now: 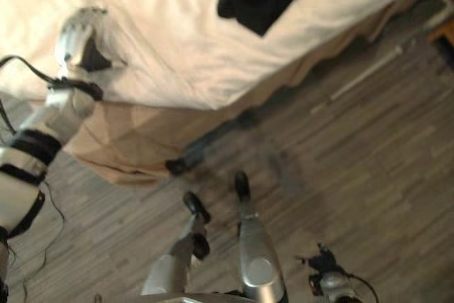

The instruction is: Tidy up the quilt and then pick up the clothes from the bed and put them into the laundry hamper.

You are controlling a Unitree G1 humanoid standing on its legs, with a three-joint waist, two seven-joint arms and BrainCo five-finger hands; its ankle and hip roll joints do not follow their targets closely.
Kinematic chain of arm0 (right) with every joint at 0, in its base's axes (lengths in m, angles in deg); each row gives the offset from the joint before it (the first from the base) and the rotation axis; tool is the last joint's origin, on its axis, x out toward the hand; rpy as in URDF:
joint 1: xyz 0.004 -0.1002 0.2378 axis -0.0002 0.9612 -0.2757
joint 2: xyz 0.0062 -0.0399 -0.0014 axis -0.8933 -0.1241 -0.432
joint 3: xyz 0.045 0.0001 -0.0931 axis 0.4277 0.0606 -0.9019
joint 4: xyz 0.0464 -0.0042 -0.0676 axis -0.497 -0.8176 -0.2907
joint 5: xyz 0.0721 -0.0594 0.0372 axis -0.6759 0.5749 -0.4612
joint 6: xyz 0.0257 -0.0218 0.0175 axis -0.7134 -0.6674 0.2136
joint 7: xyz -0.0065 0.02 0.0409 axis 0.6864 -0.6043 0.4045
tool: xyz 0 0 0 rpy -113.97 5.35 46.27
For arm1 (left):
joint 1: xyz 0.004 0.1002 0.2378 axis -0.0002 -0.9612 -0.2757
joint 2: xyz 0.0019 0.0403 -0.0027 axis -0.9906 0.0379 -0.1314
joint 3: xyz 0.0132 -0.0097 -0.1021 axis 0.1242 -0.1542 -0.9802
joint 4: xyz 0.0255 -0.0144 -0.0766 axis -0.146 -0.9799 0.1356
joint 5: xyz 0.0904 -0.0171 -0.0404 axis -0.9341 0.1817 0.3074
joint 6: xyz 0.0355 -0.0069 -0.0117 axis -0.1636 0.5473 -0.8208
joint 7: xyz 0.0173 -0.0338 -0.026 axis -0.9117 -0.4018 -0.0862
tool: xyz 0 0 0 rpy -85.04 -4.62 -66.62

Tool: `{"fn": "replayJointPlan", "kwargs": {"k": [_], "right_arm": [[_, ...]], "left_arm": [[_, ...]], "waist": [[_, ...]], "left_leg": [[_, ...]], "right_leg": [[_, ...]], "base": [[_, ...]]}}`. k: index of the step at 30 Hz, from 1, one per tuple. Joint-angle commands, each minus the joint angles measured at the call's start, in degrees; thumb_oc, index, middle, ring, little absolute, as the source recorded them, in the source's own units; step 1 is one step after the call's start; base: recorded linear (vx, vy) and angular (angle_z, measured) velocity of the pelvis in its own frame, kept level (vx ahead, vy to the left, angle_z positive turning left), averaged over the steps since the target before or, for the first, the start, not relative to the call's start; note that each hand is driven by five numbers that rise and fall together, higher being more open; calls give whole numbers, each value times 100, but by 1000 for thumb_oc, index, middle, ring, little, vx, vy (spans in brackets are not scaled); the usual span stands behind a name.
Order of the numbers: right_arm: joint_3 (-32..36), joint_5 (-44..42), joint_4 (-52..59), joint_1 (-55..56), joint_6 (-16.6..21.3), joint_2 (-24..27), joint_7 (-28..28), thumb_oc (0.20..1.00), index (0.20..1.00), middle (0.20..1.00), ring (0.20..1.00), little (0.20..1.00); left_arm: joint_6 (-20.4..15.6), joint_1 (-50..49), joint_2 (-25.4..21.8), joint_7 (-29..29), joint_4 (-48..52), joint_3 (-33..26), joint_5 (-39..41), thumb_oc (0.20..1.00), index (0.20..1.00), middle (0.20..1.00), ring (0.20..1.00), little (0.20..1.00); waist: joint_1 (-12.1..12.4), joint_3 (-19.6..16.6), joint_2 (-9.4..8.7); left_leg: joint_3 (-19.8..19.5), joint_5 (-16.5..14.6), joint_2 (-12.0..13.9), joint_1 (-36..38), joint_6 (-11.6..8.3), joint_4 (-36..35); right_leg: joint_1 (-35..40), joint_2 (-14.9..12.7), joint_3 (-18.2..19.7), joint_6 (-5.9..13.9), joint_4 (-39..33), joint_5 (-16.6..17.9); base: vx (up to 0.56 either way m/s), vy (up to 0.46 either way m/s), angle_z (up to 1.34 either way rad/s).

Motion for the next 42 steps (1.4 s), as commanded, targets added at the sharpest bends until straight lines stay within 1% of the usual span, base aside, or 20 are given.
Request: {"fn": "replayJointPlan", "kwargs": {"k": [1,2,3,5,6,10,12,14,16,17,18,20,21,22,23,27,28,36,38,42], "right_arm": [[-104,-311,-187,-54,57,46,86,1000,1000,1000,1000,1000],[-135,-381,-196,-40,68,33,51,1000,1000,1000,1000,1000],[-134,-382,-196,-40,69,33,51,1000,1000,1000,1000,1000],[-237,-418,-216,75,34,81,-87,1000,1000,1000,1000,1000],[-189,-326,-258,254,-21,115,-119,1000,1000,1000,1000,1000],[66,-226,-372,307,-164,162,-86,1000,1000,1000,1000,1000],[347,69,-376,406,-269,223,-22,1000,1000,1000,1000,1000],[416,184,-257,407,-280,284,-3,1000,1000,1000,1000,1000],[486,560,396,445,-304,484,61,1000,1000,1000,1000,1000],[483,560,397,446,-305,484,61,1000,1000,1000,1000,1000],[626,986,1886,532,-240,843,110,1000,1000,1000,1000,1000],[630,1333,2804,445,-157,1159,95,1000,1000,1000,1000,1000],[641,1386,3161,327,-123,1291,102,906,906,906,906,906],[626,1436,3504,174,-90,1399,137,247,247,247,247,247],[626,1436,3505,175,-90,1399,136,200,200,200,200,200],[293,1396,4940,-1164,165,1585,428,200,200,200,200,200],[-187,1090,5203,-2266,284,1297,654,200,200,200,200,200],[-1165,-148,4063,-4801,519,489,978,200,200,200,200,200],[-1238,-346,3843,-4825,543,247,946,200,200,200,200,200],[-1876,-1138,3282,-4251,477,-1041,277,200,200,200,200,200]], "left_arm": [[544,288,-246,315,-1159,122,-723,827,827,827,827,827],[584,304,-181,418,-1322,148,-774,373,373,373,373,373],[583,306,-179,418,-1324,151,-773,200,200,200,200,200],[543,-69,-31,704,-1683,-84,-705,200,200,200,200,200],[417,-606,164,752,-1545,-591,-189,200,200,200,200,200],[186,-1738,611,819,-1026,-1298,511,200,200,200,200,200],[-13,-3247,788,951,651,-1986,990,200,200,200,200,200],[-70,-3880,819,1040,1242,-2285,1103,200,200,200,200,200],[-124,-5216,827,1250,2239,-3035,1286,1000,1000,1000,1000,1000],[-122,-5222,827,1252,2244,-3039,1285,1000,1000,1000,1000,1000],[-182,-6098,1011,1297,2593,-3600,1277,1000,1000,1000,1000,1000],[-208,-6636,1260,1329,2510,-3869,1287,1000,1000,1000,1000,1000],[-211,-6794,1370,1302,2329,-3937,1317,1000,1000,1000,1000,1000],[-207,-6891,1474,1275,2150,-3970,1356,1000,1000,1000,1000,1000],[-207,-6891,1474,1275,2150,-3970,1356,1000,1000,1000,1000,1000],[-66,-6964,1745,976,461,-3840,1386,1000,1000,1000,1000,1000],[12,-6725,1741,840,-462,-3563,1360,1000,1000,1000,1000,1000],[-92,-5846,1536,541,-534,-2683,1617,1000,1000,1000,1000,1000],[-121,-5677,1547,499,-449,-2550,1637,1000,1000,1000,1000,1000],[-194,-5178,1742,462,-59,-2097,1672,1000,1000,1000,1000,1000]], "waist": [[19,-231,-36],[12,-254,-46],[13,-249,-47],[-1,-317,-121],[39,-504,-169],[151,-710,-177],[392,-892,-211],[479,-963,-248],[616,-1103,-322],[614,-1109,-321],[726,-1205,-393],[834,-1314,-433],[893,-1354,-453],[954,-1395,-469],[954,-1400,-468],[1305,-1259,-526],[1494,-898,-521],[2069,207,-252],[2111,246,-219],[2276,320,-86]], "left_leg": [[-211,-269,352,398,-596,39],[-210,-281,365,459,-598,39],[-210,-281,365,465,-599,39],[-205,-321,396,690,-615,33],[-256,-389,404,1061,-630,9],[-369,-482,368,1520,-633,-2],[-489,-574,352,1896,-612,-2],[-523,-584,353,2002,-606,-2],[-575,-595,377,2158,-602,-2],[-576,-594,378,2153,-602,-2],[-621,-656,383,2330,-591,-2],[-663,-705,386,2454,-580,-2],[-690,-722,382,2486,-574,-2],[-716,-711,382,2480,-572,-2],[-715,-710,383,2475,-572,-2],[-880,-615,390,2293,-558,-2],[-1018,-484,403,1924,-579,-2],[-1374,-38,539,313,-725,231],[-1400,8,528,152,-733,232],[-1511,76,427,75,-744,93]], "right_leg": [[-130,-380,-164,505,648,-846],[-63,-377,-163,495,625,-848],[-56,-376,-164,495,622,-848],[177,-339,-163,467,527,-878],[604,-288,-215,426,430,-929],[1175,-273,-289,398,308,-997],[1679,-270,-404,360,219,-1112],[1814,-265,-438,350,212,-1147],[2025,-260,-486,333,208,-1208],[2021,-260,-486,332,207,-1206],[2221,-252,-532,323,215,-1292],[2393,-247,-594,316,195,-1342],[2453,-252,-619,314,177,-1353],[2466,-252,-641,304,166,-1345],[2461,-251,-640,303,165,-1343],[2356,-254,-822,276,214,-1360],[2042,-255,-896,261,320,-1352],[489,-419,-1293,207,1122,-1391],[346,-441,-1346,200,1196,-1400],[313,-501,-1492,204,1152,-1422]], "base": [[27,-2,-20],[27,-23,-18],[29,-40,-20],[98,-58,-15],[133,-57,-4],[117,-14,7],[114,-12,20],[87,-25,34],[76,-12,20],[88,12,11],[94,15,13],[101,22,10],[59,18,16],[29,11,22],[12,3,23],[-114,-3,36],[-325,-11,40],[-222,0,43],[-92,-2,36],[7,7,10]]}}
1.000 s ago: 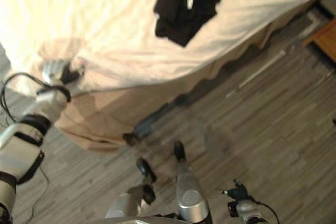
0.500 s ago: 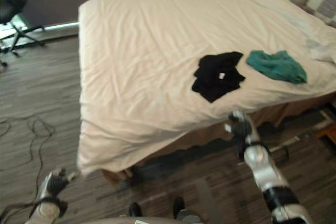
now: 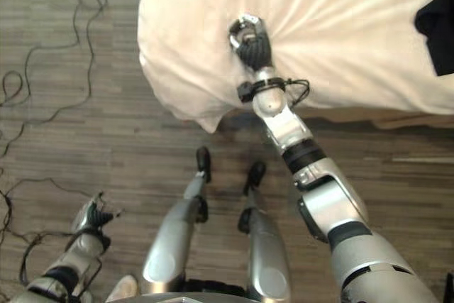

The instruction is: Tidy up the quilt and then pick up the clothes from the bed and put them into the laundry hamper.

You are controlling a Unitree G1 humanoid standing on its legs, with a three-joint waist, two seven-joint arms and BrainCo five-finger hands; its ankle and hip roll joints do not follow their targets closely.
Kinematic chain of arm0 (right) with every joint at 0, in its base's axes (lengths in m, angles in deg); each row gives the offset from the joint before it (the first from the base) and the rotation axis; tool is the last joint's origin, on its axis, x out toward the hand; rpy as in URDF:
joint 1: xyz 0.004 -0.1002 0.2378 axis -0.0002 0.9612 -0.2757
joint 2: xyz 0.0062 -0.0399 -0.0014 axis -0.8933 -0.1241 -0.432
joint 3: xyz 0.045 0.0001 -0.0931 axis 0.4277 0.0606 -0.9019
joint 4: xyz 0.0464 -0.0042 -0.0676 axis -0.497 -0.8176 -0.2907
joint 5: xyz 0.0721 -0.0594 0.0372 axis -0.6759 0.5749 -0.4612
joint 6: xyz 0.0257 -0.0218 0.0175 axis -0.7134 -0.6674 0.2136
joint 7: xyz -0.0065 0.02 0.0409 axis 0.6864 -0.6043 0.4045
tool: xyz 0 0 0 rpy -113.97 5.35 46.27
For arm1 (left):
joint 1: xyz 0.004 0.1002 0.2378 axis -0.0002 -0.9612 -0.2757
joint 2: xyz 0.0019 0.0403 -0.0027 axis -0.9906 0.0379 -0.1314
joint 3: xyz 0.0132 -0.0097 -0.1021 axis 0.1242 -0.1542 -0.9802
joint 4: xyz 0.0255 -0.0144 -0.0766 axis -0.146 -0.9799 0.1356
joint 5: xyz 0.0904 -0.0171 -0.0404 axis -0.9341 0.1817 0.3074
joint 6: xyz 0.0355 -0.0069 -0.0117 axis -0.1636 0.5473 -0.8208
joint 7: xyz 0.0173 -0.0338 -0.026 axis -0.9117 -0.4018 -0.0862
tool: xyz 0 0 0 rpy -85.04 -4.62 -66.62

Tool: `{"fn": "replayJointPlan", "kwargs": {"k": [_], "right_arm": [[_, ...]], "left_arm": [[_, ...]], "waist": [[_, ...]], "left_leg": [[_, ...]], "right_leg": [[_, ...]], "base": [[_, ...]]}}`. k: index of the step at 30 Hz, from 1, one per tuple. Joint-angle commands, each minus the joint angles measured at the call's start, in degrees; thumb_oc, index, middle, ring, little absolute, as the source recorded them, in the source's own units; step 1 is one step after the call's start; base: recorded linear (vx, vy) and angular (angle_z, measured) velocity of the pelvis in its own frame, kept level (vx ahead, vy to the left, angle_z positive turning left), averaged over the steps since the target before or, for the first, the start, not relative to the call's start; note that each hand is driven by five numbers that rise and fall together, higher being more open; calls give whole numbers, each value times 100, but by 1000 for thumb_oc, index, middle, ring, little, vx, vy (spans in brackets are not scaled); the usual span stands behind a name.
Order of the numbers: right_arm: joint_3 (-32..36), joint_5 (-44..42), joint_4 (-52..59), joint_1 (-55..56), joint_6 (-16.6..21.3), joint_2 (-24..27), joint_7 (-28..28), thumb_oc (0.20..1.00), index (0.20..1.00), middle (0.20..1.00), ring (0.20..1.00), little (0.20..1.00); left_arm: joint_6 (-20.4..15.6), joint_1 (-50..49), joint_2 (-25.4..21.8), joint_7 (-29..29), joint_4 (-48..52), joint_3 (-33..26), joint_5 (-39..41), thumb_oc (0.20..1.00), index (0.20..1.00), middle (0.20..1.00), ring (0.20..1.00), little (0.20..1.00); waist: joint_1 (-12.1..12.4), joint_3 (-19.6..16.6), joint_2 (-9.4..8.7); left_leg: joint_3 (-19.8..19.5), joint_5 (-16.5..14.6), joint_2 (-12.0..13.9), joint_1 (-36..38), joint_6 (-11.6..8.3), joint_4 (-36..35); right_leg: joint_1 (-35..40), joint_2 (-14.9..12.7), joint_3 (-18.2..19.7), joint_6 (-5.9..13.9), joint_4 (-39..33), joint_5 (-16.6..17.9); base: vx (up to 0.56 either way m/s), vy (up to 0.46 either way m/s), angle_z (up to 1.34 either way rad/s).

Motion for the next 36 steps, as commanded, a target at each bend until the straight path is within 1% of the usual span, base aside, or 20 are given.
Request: {"fn": "replayJointPlan", "kwargs": {"k": [1,2,3,4,5,7,8,9,11,13,18,21,23,24,25,26,27,31,32,36], "right_arm": [[-1092,-889,-329,795,-241,-737,-1023,200,200,200,200,200],[-1094,-889,-327,798,-241,-737,-1023,200,200,200,200,200],[-1492,-1258,-19,1118,-255,-965,-1476,200,200,200,200,200],[-1643,-1446,135,1257,-245,-1028,-1635,200,200,200,200,200],[-1645,-1446,136,1260,-245,-1027,-1635,200,200,200,200,200],[-1944,-2014,753,1709,-123,-1142,-1985,200,200,200,200,200],[-1945,-2015,756,1711,-124,-1141,-1985,200,200,200,200,200],[-1865,-2487,1248,1875,-92,-1125,-2150,200,200,200,200,200],[-1738,-2641,1398,1931,-33,-1060,-2144,200,200,200,200,200],[-1169,-2811,2082,1903,179,-698,-1988,200,200,200,200,200],[-141,-2306,2677,1375,643,95,-1281,200,200,200,200,200],[407,-2074,2391,1121,746,522,-847,200,200,200,200,200],[749,-1977,1783,1110,748,764,-520,200,200,200,200,200],[881,-1931,1550,1109,680,841,-381,200,200,200,200,200],[1009,-1886,1251,1171,639,890,-264,200,200,200,200,200],[1388,-1877,724,1561,583,952,-142,200,200,200,200,200],[1397,-1877,727,1573,584,952,-144,200,200,200,200,200],[2263,-2112,-117,3041,591,847,-169,200,200,200,200,200],[2421,-2149,-371,3338,553,866,-211,200,200,200,200,200],[2830,-1984,-1835,4553,20,912,-530,200,200,200,200,200]], "left_arm": [[-142,235,-50,-179,-178,367,8,1000,1000,1000,1000,1000],[-142,232,-49,-179,-178,367,7,1000,1000,1000,1000,1000],[-154,254,35,-165,-182,463,-43,1000,1000,1000,1000,1000],[-148,244,70,-162,-201,481,-54,1000,1000,1000,1000,1000],[-148,242,71,-162,-201,481,-55,1000,1000,1000,1000,1000],[-116,171,177,-126,-301,476,-111,1000,1000,1000,1000,1000],[-116,169,177,-127,-301,476,-111,1000,1000,1000,1000,1000],[-47,76,269,-28,-485,362,3,1000,1000,1000,1000,1000],[-16,14,327,38,-583,257,138,1000,1000,1000,1000,1000],[-2,-60,431,30,-630,41,376,1000,1000,1000,1000,1000],[-113,45,485,54,-340,109,574,1000,1000,1000,1000,1000],[-204,78,525,120,-174,177,642,1000,1000,1000,1000,1000],[-275,64,503,213,38,244,665,1000,1000,1000,1000,1000],[-270,52,484,249,126,235,698,1000,1000,1000,1000,1000],[-261,61,479,274,141,221,723,1000,1000,1000,1000,1000],[-242,70,524,297,150,135,779,1000,1000,1000,1000,1000],[-242,67,521,297,151,145,779,1000,1000,1000,1000,1000],[-183,56,679,339,7,35,766,1000,1000,1000,1000,1000],[-176,40,693,355,-39,43,759,1000,1000,1000,1000,1000],[-99,-142,659,546,-114,-9,713,1000,1000,1000,1000,1000]], "waist": [[187,-462,137],[184,-460,138],[181,-532,86],[167,-566,55],[165,-563,57],[81,-767,-107],[80,-765,-106],[-12,-907,-230],[-48,-955,-269],[-193,-981,-327],[-303,-534,-109],[-378,-309,20],[-460,-172,97],[-479,-163,98],[-515,-151,100],[-600,-86,58],[-583,-103,55],[-839,-200,-90],[-914,-229,-150],[-1276,-688,-352]], "left_leg": [[-150,-459,242,498,-501,47],[-152,-459,242,502,-501,46],[-172,-518,213,652,-492,21],[-174,-546,204,729,-484,12],[-175,-546,204,734,-485,11],[-136,-667,167,1043,-438,-2],[-136,-667,167,1048,-438,-3],[-83,-753,140,1244,-398,-14],[-61,-790,128,1320,-380,-18],[-2,-842,117,1379,-351,-5],[148,-798,133,916,-376,255],[226,-824,162,351,-405,606],[258,-885,189,-43,-387,922],[281,-940,201,-182,-374,1062],[252,-1107,217,-211,-409,1165],[289,-1248,274,-364,-380,1425],[297,-1264,280,-383,-379,1447],[334,-1461,304,-205,-327,1538],[405,-1346,293,-153,-274,1483],[551,-1410,241,708,-246,1104]], "right_leg": [[110,-539,63,379,760,-1111],[117,-539,61,380,757,-1110],[296,-554,73,385,647,-1091],[383,-554,90,384,605,-1088],[389,-554,88,384,602,-1088],[702,-534,132,396,500,-1082],[707,-534,131,397,498,-1082],[868,-522,188,411,450,-1079],[932,-509,227,412,432,-1083],[928,-497,301,413,423,-1088],[357,-547,493,390,610,-1019],[-108,-582,536,373,736,-992],[-534,-596,610,349,1007,-984],[-670,-595,661,337,1090,-1001],[-743,-579,728,369,1188,-1132],[-942,-554,813,357,1408,-1183],[-963,-552,823,358,1423,-1190],[-872,-522,894,380,1482,-1249],[-804,-527,866,339,1372,-1109],[80,-469,902,414,865,-1066]], "base": [[60,5,3],[78,16,2],[70,11,6],[69,11,6],[60,4,1],[101,4,-1],[138,3,-1],[101,4,-2],[69,-2,-10],[-27,-13,-13],[-154,3,-27],[-139,-29,-18],[-126,-16,-8],[-25,-3,-10],[-18,19,-12],[16,11,-22],[-35,20,-28],[25,14,-15],[26,5,-8],[194,34,-6]]}}
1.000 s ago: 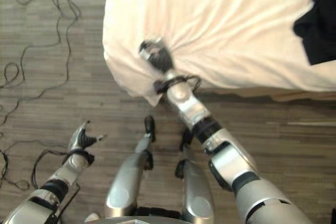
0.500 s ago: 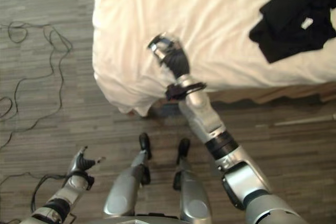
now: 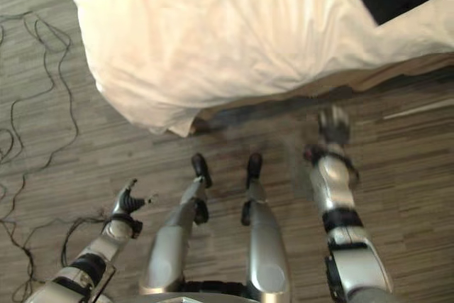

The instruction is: Tidy up the quilt and then pick up the clothes from the bed and put them into the laundry hamper.

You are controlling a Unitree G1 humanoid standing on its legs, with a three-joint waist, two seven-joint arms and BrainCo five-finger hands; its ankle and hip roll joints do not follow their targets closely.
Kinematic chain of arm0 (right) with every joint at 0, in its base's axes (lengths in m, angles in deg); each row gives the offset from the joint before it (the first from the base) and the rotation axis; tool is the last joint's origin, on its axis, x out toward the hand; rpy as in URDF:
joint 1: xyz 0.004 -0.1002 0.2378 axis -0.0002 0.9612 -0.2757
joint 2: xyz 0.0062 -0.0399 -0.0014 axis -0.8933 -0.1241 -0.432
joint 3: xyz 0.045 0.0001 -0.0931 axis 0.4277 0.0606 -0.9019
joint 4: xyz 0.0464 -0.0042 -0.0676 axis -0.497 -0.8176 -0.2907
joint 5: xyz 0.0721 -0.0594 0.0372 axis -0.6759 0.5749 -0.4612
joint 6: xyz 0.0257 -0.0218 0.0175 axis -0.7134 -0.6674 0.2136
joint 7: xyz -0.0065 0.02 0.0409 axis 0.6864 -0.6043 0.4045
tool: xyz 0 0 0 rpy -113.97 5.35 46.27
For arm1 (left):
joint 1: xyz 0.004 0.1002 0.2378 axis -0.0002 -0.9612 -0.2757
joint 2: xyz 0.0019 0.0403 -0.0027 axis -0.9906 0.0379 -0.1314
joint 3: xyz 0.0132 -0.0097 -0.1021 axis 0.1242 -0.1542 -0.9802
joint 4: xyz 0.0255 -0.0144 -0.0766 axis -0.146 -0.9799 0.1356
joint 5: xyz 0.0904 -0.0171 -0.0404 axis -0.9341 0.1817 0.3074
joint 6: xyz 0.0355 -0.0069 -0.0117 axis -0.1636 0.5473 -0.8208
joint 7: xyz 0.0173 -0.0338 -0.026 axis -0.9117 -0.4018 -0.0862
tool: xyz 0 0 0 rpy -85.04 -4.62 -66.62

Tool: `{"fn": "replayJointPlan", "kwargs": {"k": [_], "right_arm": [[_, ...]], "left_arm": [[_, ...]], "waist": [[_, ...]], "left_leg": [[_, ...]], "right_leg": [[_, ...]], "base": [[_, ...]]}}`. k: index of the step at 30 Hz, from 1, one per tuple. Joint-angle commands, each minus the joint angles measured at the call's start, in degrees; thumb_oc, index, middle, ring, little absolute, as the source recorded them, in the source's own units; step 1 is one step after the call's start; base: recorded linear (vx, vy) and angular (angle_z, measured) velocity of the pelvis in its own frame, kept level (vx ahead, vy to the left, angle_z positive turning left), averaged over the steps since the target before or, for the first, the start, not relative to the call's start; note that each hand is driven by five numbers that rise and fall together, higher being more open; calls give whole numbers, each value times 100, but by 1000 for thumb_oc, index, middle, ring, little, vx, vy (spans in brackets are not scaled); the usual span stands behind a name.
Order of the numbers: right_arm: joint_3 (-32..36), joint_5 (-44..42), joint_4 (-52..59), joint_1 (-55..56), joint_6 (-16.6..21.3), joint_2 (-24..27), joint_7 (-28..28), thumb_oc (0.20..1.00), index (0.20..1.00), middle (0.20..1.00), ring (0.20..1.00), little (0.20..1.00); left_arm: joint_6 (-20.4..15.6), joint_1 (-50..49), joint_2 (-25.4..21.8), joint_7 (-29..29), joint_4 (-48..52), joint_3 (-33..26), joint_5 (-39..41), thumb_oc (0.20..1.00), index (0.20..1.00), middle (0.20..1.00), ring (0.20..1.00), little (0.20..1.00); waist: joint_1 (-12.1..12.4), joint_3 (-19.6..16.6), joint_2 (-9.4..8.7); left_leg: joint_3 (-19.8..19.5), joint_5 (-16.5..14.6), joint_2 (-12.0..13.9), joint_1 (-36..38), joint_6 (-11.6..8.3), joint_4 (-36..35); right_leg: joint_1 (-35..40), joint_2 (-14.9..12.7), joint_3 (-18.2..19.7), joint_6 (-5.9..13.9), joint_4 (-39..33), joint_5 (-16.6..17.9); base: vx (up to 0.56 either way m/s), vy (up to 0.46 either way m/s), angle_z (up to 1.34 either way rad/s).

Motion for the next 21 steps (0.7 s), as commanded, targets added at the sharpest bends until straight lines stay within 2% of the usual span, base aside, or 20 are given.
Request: {"fn": "replayJointPlan", "kwargs": {"k": [1,5,7,8,10,11,14,15,16,17,18,19,20,21], "right_arm": [[362,18,-881,1359,-494,156,-385,1000,1000,1000,1000,1000],[387,280,-1485,1907,-828,3,-730,1000,1000,1000,1000,1000],[207,712,-1751,1955,-973,-64,-761,1000,1000,1000,1000,1000],[90,898,-1789,1961,-1004,-151,-776,1000,1000,1000,1000,1000],[-77,1108,-1780,1926,-1087,-279,-774,1000,1000,1000,1000,1000],[-265,1275,-1775,1904,-1087,-412,-780,1000,1000,1000,1000,1000],[-398,1325,-1771,2080,-1054,-536,-852,1000,1000,1000,1000,1000],[-478,1305,-1814,2154,-1063,-611,-909,1000,1000,1000,1000,1000],[-549,1352,-1846,2236,-1068,-630,-958,1000,1000,1000,1000,1000],[-689,1433,-1845,2236,-1079,-638,-971,1000,1000,1000,1000,1000],[-969,1616,-1746,2200,-1065,-646,-910,1000,1000,1000,1000,1000],[-969,1617,-1741,2200,-1068,-653,-908,1000,1000,1000,1000,1000],[-1102,1614,-1679,2073,-1073,-614,-907,1000,1000,1000,1000,1000],[-1201,1654,-1667,1999,-1086,-615,-915,1000,1000,1000,1000,1000]], "left_arm": [[53,-331,-52,218,-374,-36,104,1000,1000,1000,1000,1000],[145,-474,16,427,-811,-129,95,1000,1000,1000,1000,1000],[190,-557,93,502,-1065,-245,193,1000,1000,1000,1000,1000],[173,-598,111,530,-1103,-307,265,1000,1000,1000,1000,1000],[173,-631,77,593,-955,-146,79,1000,1000,1000,1000,1000],[150,-674,49,732,-808,189,-348,1000,1000,1000,1000,1000],[113,-639,60,907,-716,402,-633,1000,1000,1000,1000,1000],[131,-616,66,932,-752,516,-730,1000,1000,1000,1000,1000],[97,-594,130,949,-782,527,-748,1000,1000,1000,1000,1000],[99,-561,156,909,-804,516,-733,1000,1000,1000,1000,1000],[109,-519,170,754,-728,497,-655,1000,1000,1000,1000,1000],[110,-519,163,753,-726,497,-654,1000,1000,1000,1000,1000],[100,-505,179,650,-710,464,-533,1000,1000,1000,1000,1000],[81,-507,221,560,-729,410,-454,1000,1000,1000,1000,1000]], "waist": [[-515,-1034,-302],[-701,-1383,-298],[-772,-1480,-255],[-732,-1515,-227],[-631,-1590,-170],[-586,-1665,-132],[-656,-1816,-157],[-739,-1869,-192],[-755,-1890,-253],[-677,-1836,-310],[-456,-1681,-521],[-464,-1675,-506],[-281,-1612,-624],[-139,-1594,-737]], "left_leg": [[-257,-973,129,663,-391,487],[-157,-939,66,1290,-367,120],[89,-919,115,1689,-359,-79],[373,-874,198,1920,-392,-215],[709,-886,303,2226,-485,-340],[1131,-838,419,2415,-507,-325],[1377,-962,460,2570,-494,-197],[1424,-999,563,2556,-534,106],[1515,-933,787,2532,-608,694],[1457,-770,1120,2460,-755,1607],[580,-277,1489,1956,-751,3106],[543,-299,1535,1913,-768,3180],[-45,-479,1289,1530,-593,3737],[-488,-615,812,1216,-323,3730]], "right_leg": [[400,-408,-11,433,498,-978],[847,-353,49,471,484,-1043],[920,-295,0,497,653,-1089],[938,-344,-320,518,791,-1067],[992,-516,-1205,560,1003,-1065],[994,-670,-2023,460,1190,-1049],[1149,-558,-2057,375,992,-1214],[1261,-380,-1864,277,808,-1302],[1410,-233,-1672,187,626,-1396],[1580,-37,-1510,25,510,-1493],[1918,203,-1163,-207,303,-1552],[1925,236,-1175,-221,288,-1552],[2010,278,-891,-265,157,-1502],[2017,245,-616,-270,42,-1333]], "base": [[318,39,-21],[177,7,-22],[143,-2,-25],[85,-72,-60],[104,-125,-124],[87,-124,-183],[98,-206,-202],[229,-296,-76],[314,-386,-80],[424,-574,-82],[303,-469,-157],[209,-370,-212],[29,-74,-235],[119,-81,-179]]}}
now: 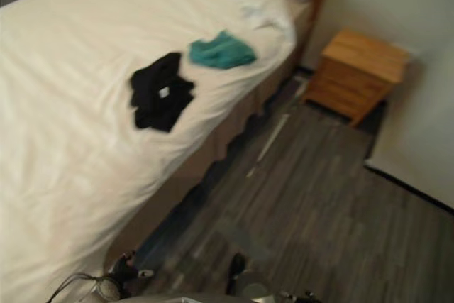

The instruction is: Tidy up the quilt and then pick up the clothes from the bed and put them into the laundry hamper.

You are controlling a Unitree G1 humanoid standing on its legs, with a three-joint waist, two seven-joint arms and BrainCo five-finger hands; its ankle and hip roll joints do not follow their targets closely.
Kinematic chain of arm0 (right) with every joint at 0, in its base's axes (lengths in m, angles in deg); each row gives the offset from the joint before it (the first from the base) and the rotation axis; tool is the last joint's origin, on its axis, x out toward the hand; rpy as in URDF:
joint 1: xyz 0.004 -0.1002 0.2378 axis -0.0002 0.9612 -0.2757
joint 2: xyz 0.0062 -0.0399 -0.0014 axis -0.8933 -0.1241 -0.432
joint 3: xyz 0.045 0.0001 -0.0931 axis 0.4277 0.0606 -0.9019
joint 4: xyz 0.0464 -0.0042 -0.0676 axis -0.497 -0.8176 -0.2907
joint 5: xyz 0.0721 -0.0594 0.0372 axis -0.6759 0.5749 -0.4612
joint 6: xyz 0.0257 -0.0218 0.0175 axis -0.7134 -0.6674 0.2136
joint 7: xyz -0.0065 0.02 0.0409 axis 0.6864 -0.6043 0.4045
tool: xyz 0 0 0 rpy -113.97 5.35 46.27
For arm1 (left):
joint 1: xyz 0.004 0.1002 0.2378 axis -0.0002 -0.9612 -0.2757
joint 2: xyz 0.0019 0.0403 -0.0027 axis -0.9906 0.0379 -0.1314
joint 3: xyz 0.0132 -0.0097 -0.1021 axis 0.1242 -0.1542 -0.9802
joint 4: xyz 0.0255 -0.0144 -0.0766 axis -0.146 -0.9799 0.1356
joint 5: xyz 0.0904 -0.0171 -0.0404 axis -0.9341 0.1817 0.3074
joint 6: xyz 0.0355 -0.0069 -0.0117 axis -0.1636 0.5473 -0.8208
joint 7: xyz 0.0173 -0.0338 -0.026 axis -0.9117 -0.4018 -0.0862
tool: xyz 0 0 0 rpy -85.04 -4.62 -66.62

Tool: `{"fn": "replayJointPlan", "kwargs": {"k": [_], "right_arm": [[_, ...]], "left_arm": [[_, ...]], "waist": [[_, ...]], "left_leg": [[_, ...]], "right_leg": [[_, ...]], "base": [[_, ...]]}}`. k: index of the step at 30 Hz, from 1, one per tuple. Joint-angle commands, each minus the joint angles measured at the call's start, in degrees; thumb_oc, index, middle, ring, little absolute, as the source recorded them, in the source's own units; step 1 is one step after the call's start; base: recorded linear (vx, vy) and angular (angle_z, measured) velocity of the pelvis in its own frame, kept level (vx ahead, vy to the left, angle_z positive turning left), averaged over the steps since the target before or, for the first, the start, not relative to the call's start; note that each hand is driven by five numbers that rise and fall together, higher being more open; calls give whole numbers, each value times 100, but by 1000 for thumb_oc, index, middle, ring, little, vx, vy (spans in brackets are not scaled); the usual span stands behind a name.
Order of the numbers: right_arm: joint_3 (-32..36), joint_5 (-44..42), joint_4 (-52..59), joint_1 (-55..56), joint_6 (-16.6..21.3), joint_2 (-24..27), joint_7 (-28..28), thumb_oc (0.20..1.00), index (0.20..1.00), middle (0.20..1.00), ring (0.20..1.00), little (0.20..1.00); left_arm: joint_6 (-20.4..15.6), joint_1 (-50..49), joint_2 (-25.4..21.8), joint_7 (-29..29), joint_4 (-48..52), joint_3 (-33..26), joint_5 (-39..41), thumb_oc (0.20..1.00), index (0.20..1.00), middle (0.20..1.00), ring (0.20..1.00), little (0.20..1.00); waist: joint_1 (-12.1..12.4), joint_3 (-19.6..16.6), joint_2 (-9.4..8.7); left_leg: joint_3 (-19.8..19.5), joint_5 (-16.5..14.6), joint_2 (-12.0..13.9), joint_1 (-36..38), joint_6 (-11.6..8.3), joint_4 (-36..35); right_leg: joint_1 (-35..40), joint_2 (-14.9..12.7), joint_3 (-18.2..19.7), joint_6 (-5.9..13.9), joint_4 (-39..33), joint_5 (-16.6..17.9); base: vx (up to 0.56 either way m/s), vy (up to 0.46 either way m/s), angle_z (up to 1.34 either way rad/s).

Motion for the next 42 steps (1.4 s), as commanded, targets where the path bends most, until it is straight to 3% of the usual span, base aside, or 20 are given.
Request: {"fn": "replayJointPlan", "kwargs": {"k": [1,2,4,7,8,12,15,17,19,21,24,26,28,29,30,31,35,38,41,42], "right_arm": [[-219,338,251,-445,137,498,84,1000,1000,1000,1000,1000],[-476,537,362,-650,159,506,114,1000,1000,1000,1000,1000],[-581,615,442,-733,192,536,142,1000,1000,1000,1000,1000],[-785,820,596,-901,233,610,190,1000,1000,1000,1000,1000],[-904,1077,708,-948,225,661,232,1000,1000,1000,1000,1000],[-1009,1363,721,-766,244,604,197,1000,1000,1000,1000,1000],[-856,1354,590,-698,248,497,235,1000,1000,1000,1000,1000],[-784,1344,610,-667,206,495,257,1000,1000,1000,1000,1000],[-686,1273,556,-633,193,482,296,1000,1000,1000,1000,1000],[-560,1111,425,-658,207,458,302,1000,1000,1000,1000,1000],[-474,1011,317,-706,210,440,304,1000,1000,1000,1000,1000],[-408,974,203,-712,167,415,283,1000,1000,1000,1000,1000],[-451,1082,88,-644,136,477,207,1000,1000,1000,1000,1000],[-430,1071,44,-649,119,515,218,1000,1000,1000,1000,1000],[-441,1003,104,-740,132,617,259,1000,1000,1000,1000,1000],[-442,1003,103,-742,132,614,259,1000,1000,1000,1000,1000],[-563,1057,198,-886,106,766,280,1000,1000,1000,1000,1000],[-616,1387,422,-915,110,927,472,1000,1000,1000,1000,1000],[-513,1443,946,-919,174,1062,626,1000,1000,1000,1000,1000],[-513,1443,947,-919,174,1063,626,1000,1000,1000,1000,1000]], "left_arm": [[-157,565,247,-389,137,-164,190,1000,1000,1000,1000,1000],[-209,560,388,-496,106,-292,362,1000,1000,1000,1000,1000],[-210,590,418,-524,79,-310,389,1000,1000,1000,1000,1000],[-223,609,484,-535,67,-302,347,1000,1000,1000,1000,1000],[-208,602,492,-534,83,-278,213,1000,1000,1000,1000,1000],[-94,369,451,-560,-303,-444,54,1000,1000,1000,1000,1000],[50,435,447,-700,-559,-463,-56,1000,1000,1000,1000,1000],[114,561,329,-719,-613,-425,-89,1000,1000,1000,1000,1000],[80,609,284,-732,-579,-365,-119,1000,1000,1000,1000,1000],[27,682,296,-726,-606,-387,-19,1000,1000,1000,1000,1000],[-9,696,246,-720,-622,-410,-16,1000,1000,1000,1000,1000],[-79,782,224,-731,-676,-495,-64,1000,1000,1000,1000,1000],[-110,719,250,-769,-678,-527,-54,1000,1000,1000,1000,1000],[-104,710,261,-785,-625,-534,10,1000,1000,1000,1000,1000],[-78,720,273,-817,-400,-509,181,1000,1000,1000,1000,1000],[-77,721,270,-816,-400,-510,181,1000,1000,1000,1000,1000],[-88,736,306,-813,-278,-440,235,1000,1000,1000,1000,1000],[-93,463,438,-772,-350,-516,154,1000,1000,1000,1000,1000],[-24,312,433,-795,-530,-691,77,1000,1000,1000,1000,1000],[-24,312,434,-795,-530,-691,77,1000,1000,1000,1000,1000]], "waist": [[272,676,-41],[549,671,-59],[647,665,-53],[772,565,71],[914,511,224],[1188,334,89],[997,508,-63],[741,687,169],[567,762,348],[405,813,436],[302,822,420],[129,757,415],[65,727,498],[77,720,495],[226,953,376],[212,937,365],[462,1042,228],[655,792,335],[552,649,495],[552,653,494]], "left_leg": [[-1327,-390,-1539,-616,396,-228],[-1796,-553,-1943,-967,460,-496],[-1895,-584,-2017,-1069,475,-945],[-1746,-324,-2257,-1140,483,-2438],[-1489,209,-2329,-1216,344,-3468],[-1305,164,-2410,-1117,630,-3880],[-1389,-72,-2535,-750,822,-3673],[-1478,-175,-2357,-118,855,-4027],[-1553,-280,-2245,328,798,-4263],[-1667,-556,-2211,712,673,-4309],[-1759,-799,-2166,1026,508,-4309],[-1891,-1244,-2018,1507,334,-4256],[-2000,-1258,-1866,1655,226,-3525],[-1953,-985,-1801,1411,194,-2786],[-2077,-375,-1637,378,304,-653],[-2090,-363,-1650,348,306,-649],[-1752,-465,-1684,-456,406,-221],[-965,-709,-2100,-562,541,-2165],[646,-434,-1991,-357,338,-3160],[647,-432,-1993,-352,338,-3164]], "right_leg": [[478,94,548,615,-301,-563],[622,131,1097,722,-479,-550],[686,136,1277,771,-563,-579],[913,272,1590,840,-753,-664],[1146,459,1838,848,-756,-882],[1594,566,1978,875,-10,-1277],[636,368,1697,1976,2581,289],[-362,198,1336,1976,3910,303],[-759,-206,793,1685,3740,-119],[-1070,-467,451,1455,2627,-475],[-1084,-556,470,1453,996,-251],[-1251,-583,1024,1627,-136,85],[-1205,-465,1226,1531,157,172],[-1104,-408,1210,1418,210,175],[-723,-350,1093,1098,114,77],[-741,-364,1085,1099,108,85],[-253,-402,886,965,-76,-116],[337,-332,686,1077,-321,-402],[859,-65,278,1118,-201,-945],[863,-66,279,1119,-200,-947]], "base": [[283,-22,-170],[282,-16,-214],[314,-2,-239],[464,42,-111],[539,10,-134],[710,-12,-73],[491,-73,-63],[489,-9,-31],[562,-25,51],[625,-194,39],[587,-294,32],[738,-393,26],[569,-301,45],[494,-565,65],[288,-471,59],[234,-477,78],[293,-178,13],[470,-37,11],[395,-67,46],[454,-53,72]]}}
